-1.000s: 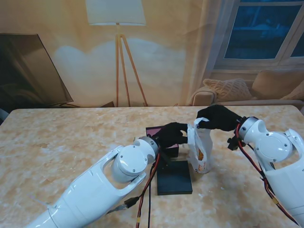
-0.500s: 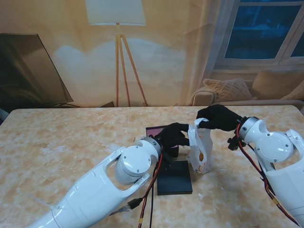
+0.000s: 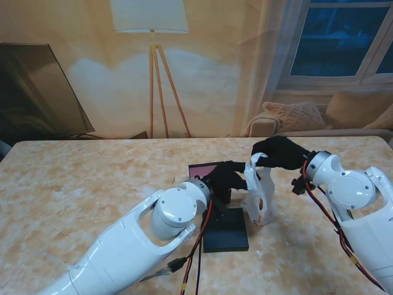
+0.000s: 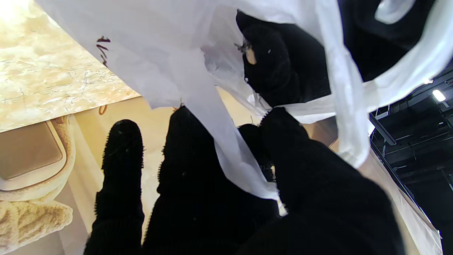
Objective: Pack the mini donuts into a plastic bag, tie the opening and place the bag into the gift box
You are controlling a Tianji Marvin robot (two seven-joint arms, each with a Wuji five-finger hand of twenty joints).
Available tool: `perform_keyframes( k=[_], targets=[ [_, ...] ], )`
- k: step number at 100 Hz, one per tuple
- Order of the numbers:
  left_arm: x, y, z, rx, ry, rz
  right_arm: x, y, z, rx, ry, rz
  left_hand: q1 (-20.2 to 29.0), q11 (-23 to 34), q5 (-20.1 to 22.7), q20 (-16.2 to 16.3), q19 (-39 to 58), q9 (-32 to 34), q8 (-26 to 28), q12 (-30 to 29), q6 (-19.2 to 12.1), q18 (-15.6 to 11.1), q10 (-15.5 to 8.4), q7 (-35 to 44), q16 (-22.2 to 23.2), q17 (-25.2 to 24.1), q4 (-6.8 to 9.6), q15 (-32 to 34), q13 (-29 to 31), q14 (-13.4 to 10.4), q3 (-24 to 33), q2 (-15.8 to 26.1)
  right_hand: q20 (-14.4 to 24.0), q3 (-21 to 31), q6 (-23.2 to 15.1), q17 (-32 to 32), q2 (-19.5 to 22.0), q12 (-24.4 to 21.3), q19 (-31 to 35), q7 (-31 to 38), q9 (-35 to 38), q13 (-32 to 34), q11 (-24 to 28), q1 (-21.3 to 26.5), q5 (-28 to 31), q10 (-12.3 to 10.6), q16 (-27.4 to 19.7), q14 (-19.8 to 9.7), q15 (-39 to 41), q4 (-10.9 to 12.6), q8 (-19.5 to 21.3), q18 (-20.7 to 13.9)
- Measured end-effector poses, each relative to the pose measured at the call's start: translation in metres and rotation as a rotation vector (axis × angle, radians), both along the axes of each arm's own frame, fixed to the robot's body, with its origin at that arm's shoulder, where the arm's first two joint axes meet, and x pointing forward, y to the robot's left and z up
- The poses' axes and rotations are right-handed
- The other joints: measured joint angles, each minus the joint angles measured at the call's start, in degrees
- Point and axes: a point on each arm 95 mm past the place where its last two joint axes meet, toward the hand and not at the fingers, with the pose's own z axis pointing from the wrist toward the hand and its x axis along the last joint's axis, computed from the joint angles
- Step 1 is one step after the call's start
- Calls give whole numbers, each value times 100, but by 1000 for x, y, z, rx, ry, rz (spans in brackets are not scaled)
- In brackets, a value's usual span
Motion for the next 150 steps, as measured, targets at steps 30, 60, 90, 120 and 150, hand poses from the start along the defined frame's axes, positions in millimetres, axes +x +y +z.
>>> perform_keyframes(
  k=[30,60,90,120,150],
  targets=[
    [0,-7,-4,-8,47,18,1,1,0,-1,0,-7,-32,-2,98,-75,-101,0,154,-13,-56,0,0,397,0,-41,-339,-67,-91,3,66,-235,-1,0,1,-1,0,0,0,0,0,0,1,0,0,1,0,0,2,0,0,43],
    [-1,-7,-4,-75,138,57,1,0,1,-2,0,-17,256,90,376,-76,-109,303,-287,55,-245,-2,-13,2060,0,-41,-843,-67,-74,5,-291,-577,-1,1,1,-2,-10,0,1,0,0,-1,1,0,0,1,0,1,5,0,0,47],
    [-2,-9,-4,-57,124,67,-1,-1,2,0,-5,-17,-90,90,376,-76,-109,308,-369,57,-179,-2,-69,1354,0,-41,-865,-67,-72,5,-206,-344,-2,0,1,-5,-12,0,1,0,0,-1,3,0,0,1,0,1,6,0,0,47],
    [0,-12,-7,-28,109,69,-1,-1,1,7,-2,-13,74,73,-163,-77,-84,188,-152,43,150,-2,-70,-396,0,-31,18,-67,-25,5,-371,452,-3,1,1,-7,-13,0,1,0,0,-1,7,0,0,2,0,2,6,0,0,47],
    [0,-14,-9,-66,165,83,-2,0,-1,4,0,-17,188,61,-197,-77,-92,56,-3,-2,55,-7,-70,-271,0,-69,15,-67,-121,1,-374,438,-3,1,1,-14,-13,0,3,0,-6,-1,51,0,0,3,0,3,9,0,0,48]
  ],
)
